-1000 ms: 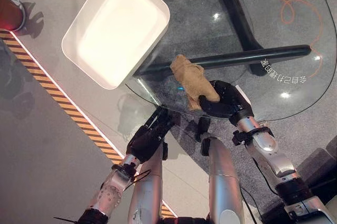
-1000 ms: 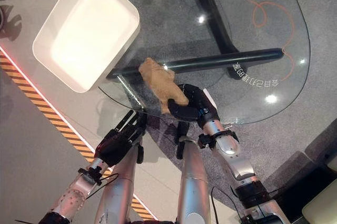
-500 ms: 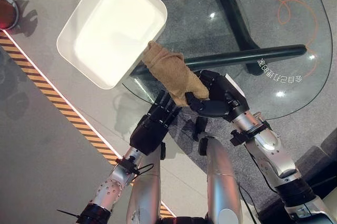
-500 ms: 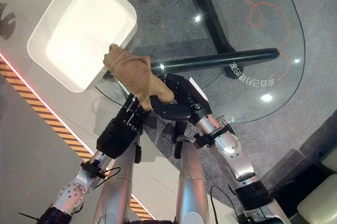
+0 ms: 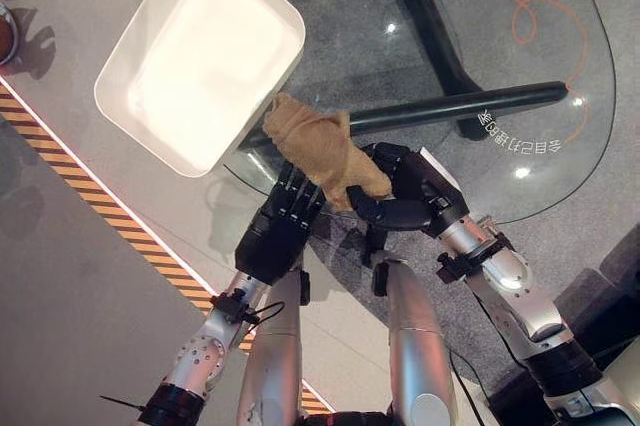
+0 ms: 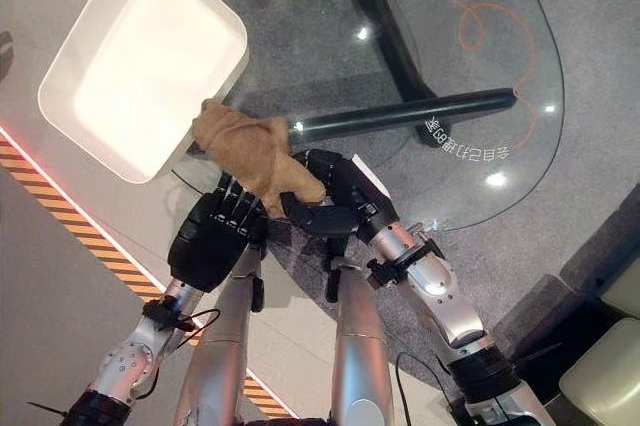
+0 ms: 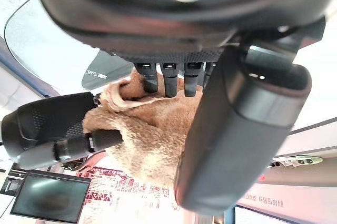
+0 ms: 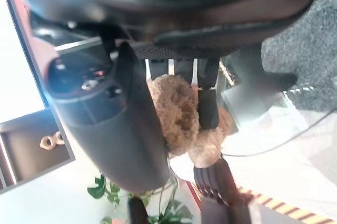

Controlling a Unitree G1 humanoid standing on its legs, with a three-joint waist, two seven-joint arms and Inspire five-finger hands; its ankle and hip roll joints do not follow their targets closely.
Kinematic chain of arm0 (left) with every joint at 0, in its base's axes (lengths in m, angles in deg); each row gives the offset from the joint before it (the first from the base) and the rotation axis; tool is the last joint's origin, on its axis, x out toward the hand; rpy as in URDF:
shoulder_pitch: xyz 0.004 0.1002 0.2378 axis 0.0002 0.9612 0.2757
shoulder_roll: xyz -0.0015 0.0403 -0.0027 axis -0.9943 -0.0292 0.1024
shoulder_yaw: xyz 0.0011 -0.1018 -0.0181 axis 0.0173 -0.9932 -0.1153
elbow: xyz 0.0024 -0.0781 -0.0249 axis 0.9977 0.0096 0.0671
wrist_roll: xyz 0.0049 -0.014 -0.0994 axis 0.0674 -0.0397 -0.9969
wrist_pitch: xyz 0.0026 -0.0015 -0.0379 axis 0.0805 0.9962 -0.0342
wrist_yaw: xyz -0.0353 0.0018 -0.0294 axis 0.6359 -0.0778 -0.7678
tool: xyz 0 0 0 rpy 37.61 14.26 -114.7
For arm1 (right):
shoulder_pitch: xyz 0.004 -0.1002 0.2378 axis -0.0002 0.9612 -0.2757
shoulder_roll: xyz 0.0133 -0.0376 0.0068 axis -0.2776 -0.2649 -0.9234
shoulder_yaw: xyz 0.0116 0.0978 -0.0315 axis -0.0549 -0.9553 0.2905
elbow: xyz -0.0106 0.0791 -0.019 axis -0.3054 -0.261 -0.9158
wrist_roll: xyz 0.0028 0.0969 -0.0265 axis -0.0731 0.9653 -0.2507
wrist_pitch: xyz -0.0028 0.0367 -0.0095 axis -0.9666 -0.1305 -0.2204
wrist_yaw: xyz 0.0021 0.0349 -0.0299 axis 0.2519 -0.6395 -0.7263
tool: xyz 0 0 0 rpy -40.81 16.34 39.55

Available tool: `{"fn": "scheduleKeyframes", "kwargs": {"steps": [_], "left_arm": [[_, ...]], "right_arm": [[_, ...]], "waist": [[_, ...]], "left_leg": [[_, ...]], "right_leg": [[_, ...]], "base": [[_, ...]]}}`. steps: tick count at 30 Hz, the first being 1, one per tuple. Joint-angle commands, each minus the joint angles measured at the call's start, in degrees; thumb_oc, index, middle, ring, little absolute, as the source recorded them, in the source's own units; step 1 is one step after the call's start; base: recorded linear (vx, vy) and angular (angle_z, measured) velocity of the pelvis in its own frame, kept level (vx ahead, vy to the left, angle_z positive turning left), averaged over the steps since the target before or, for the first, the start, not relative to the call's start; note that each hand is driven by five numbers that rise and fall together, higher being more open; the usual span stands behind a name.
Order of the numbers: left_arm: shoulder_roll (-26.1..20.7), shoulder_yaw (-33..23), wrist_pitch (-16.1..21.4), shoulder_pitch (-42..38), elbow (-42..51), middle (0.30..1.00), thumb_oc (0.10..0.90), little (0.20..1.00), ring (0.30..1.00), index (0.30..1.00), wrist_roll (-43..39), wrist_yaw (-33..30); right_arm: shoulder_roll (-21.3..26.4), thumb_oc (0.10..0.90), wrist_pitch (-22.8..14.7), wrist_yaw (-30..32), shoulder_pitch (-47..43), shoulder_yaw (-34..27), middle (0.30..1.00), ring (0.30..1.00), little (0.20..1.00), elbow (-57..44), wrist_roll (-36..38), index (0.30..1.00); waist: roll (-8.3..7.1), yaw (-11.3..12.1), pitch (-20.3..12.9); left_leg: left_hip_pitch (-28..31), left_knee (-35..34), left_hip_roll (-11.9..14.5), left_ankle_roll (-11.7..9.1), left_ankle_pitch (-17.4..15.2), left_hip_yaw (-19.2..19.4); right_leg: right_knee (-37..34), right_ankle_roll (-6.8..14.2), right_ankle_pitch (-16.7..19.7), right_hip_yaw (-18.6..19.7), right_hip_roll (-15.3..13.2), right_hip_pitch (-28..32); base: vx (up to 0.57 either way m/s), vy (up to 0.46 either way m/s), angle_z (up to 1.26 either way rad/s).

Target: Wipe the table with a cloth and put it in the basket.

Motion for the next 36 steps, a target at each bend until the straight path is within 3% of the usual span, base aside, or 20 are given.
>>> {"fn": "scheduleKeyframes", "kwargs": {"steps": [1, 2, 6, 7, 9, 10, 11, 12, 17, 21, 24, 36], "left_arm": [[-0.89, -0.04, 0.8, -0.98, 6.97, 0.9, 0.8, 0.9, 0.9, 0.9, -2.02, 3.82], [-1.04, 0.66, 1.22, -0.31, 7.29, 0.9, 0.8, 0.9, 0.9, 0.9, -1.77, 3.41], [-1.03, 1.64, 2.32, -0.94, 7.73, 0.9, 0.8, 0.9, 0.9, 0.9, -0.96, 1.77], [-0.86, 1.79, 2.46, -2.26, 7.45, 0.9, 0.8, 0.9, 0.9, 0.9, -0.66, 1.35], [-0.52, 2.13, 2.56, -2.69, 7.1, 0.9, 0.8, 0.9, 0.9, 0.9, -0.45, 1.17], [-0.12, 2.73, 2.76, -2.11, 6.96, 0.9, 0.8, 0.9, 0.9, 0.9, -0.38, 1.08], [-0.07, 2.55, 2.81, -2.98, 6.93, 0.9, 0.8, 0.9, 0.9, 0.9, -0.36, 1.1], [-0.01, 2.91, 2.86, -2.06, 7.0, 0.9, 0.8, 0.9, 0.9, 0.9, -0.38, 1.1], [-0.36, 4.08, 4.44, -1.82, 6.61, 0.9, 0.8, 0.9, 0.9, 0.9, -0.37, 1.67], [1.12, 5.24, 5.83, -2.17, 6.52, 0.9, 0.8, 0.9, 0.9, 0.9, -0.12, 0.76], [2.51, 5.51, 5.79, -1.53, 7.14, 0.9, 0.8, 0.9, 0.9, 0.9, 1.02, 0.74], [3.0, 6.5, 5.37, -2.31, 6.19, 0.9, 0.8, 0.9, 0.9, 0.9, 2.14, 1.68]], "right_arm": [[1.91, 0.1, -4.62, -7.38, -1.78, 0.64, 0.3, 0.3, 0.2, -12.69, 1.19, 0.3], [2.05, 0.1, -4.24, -8.72, -0.81, 1.84, 0.3, 0.3, 0.2, -13.23, 0.86, 0.3], [1.93, 0.1, -3.17, -11.62, -1.58, 4.21, 0.3, 0.3, 0.2, -14.15, 1.64, 0.3], [1.69, 0.1, -2.05, -12.38, -3.16, 5.11, 0.3, 0.3, 0.2, -14.03, 1.33, 0.3], [1.43, 0.1, -0.26, -12.29, -3.82, 6.53, 0.3, 0.3, 0.2, -13.66, -1.61, 0.3], [1.72, 0.1, 1.33, -10.63, -3.76, 8.42, 0.3, 0.3, 0.2, -13.22, -5.1, 0.3], [1.98, 0.1, 1.88, -9.84, -4.64, 8.55, 0.3, 0.3, 0.2, -13.12, -6.1, 0.3], [2.22, 0.1, 2.79, -8.77, -3.82, 9.31, 0.3, 0.3, 0.2, -12.92, -7.27, 0.3], [4.4, 0.1, 4.28, 0.26, -3.87, 11.7, 0.3, 0.3, 0.2, -9.82, -14.18, 0.3], [3.39, 0.1, 6.79, 8.08, -4.99, 12.91, 0.3, 0.3, 0.2, -8.34, -24.48, 0.3], [2.76, 0.1, 8.24, 9.51, -4.79, 13.56, 0.3, 0.3, 0.2, -8.47, -27.76, 0.3], [2.6, 0.1, 9.96, 10.92, -6.57, 14.78, 0.3, 0.3, 0.2, -5.37, -24.34, 0.3]], "waist": [[-0.74, 0.53, -1.23], [-0.63, 0.76, -1.23], [-0.63, 0.86, -1.23], [-0.76, 0.7, -1.23], [-0.68, 0.76, -1.23], [-0.34, 1.05, -1.23], [-0.43, 0.86, -1.23], [-0.2, 1.11, -1.23], [0.11, 1.16, -1.23], [0.41, 0.98, -1.23], [0.77, 0.91, -1.23], [1.81, 1.24, -1.23]], "left_leg": [[-2.37, 10.36, -2.75, 3.96, -5.94, 4.2], [-0.77, 10.72, -2.63, 3.72, -7.63, 3.75], [-0.9, 10.64, -2.86, 3.64, -7.42, 3.6], [-2.7, 10.3, -3.16, 3.84, -5.54, 3.8], [-2.73, 10.18, -3.26, 3.77, -5.39, 3.7], [-0.9, 10.09, -3.2, 3.51, -6.86, 3.46], [-2.6, 9.67, -3.4, 3.72, -5.08, 3.78], [-0.84, 9.97, -3.23, 3.46, -6.79, 3.51], [-1.06, 9.49, -3.49, 3.32, -6.16, 3.48], [-1.35, 9.46, -3.66, 3.38, -6.0, 3.48], [-1.28, 9.16, -3.81, 3.4, -5.88, 3.57], [-1.68, 9.18, -4.08, 3.57, -5.76, 3.52]], "right_leg": [[-13.82, -0.41, 10.63, 0.73, 4.77, 1.93], [-13.48, -0.06, 9.24, 0.87, 5.03, 3.49], [-13.67, -0.05, 9.33, 0.88, 5.05, 3.37], [-14.13, -0.4, 10.83, 0.74, 4.71, 1.71], [-14.23, -0.45, 10.78, 0.8, 4.71, 1.71], [-13.98, -0.23, 9.33, 0.94, 5.03, 3.33], [-14.39, -0.55, 10.76, 0.8, 4.76, 1.69], [-13.97, -0.28, 9.24, 0.94, 5.01, 3.32], [-14.26, -0.49, 9.3, 0.91, 4.95, 3.14], [-14.22, -0.63, 9.17, 1.11, 5.03, 2.76], [-14.22, -0.67, 8.93, 1.15, 5.08, 2.74], [-13.68, -0.81, 8.56, 0.99, 4.71, 2.15]], "base": [[0.06, -0.009, 0.0], [0.05, -0.017, 0.0], [0.0, -0.005, 0.0], [-0.07, 0.0, 0.0], [-0.01, 0.015, 0.02], [-0.01, 0.026, 0.03], [0.05, 0.034, 0.03], [0.0, 0.0, 0.0], [0.0, 0.024, -0.01], [0.0, 0.022, -0.02], [-0.01, 0.05, -0.05], [0.0, 0.024, 0.0]]}}
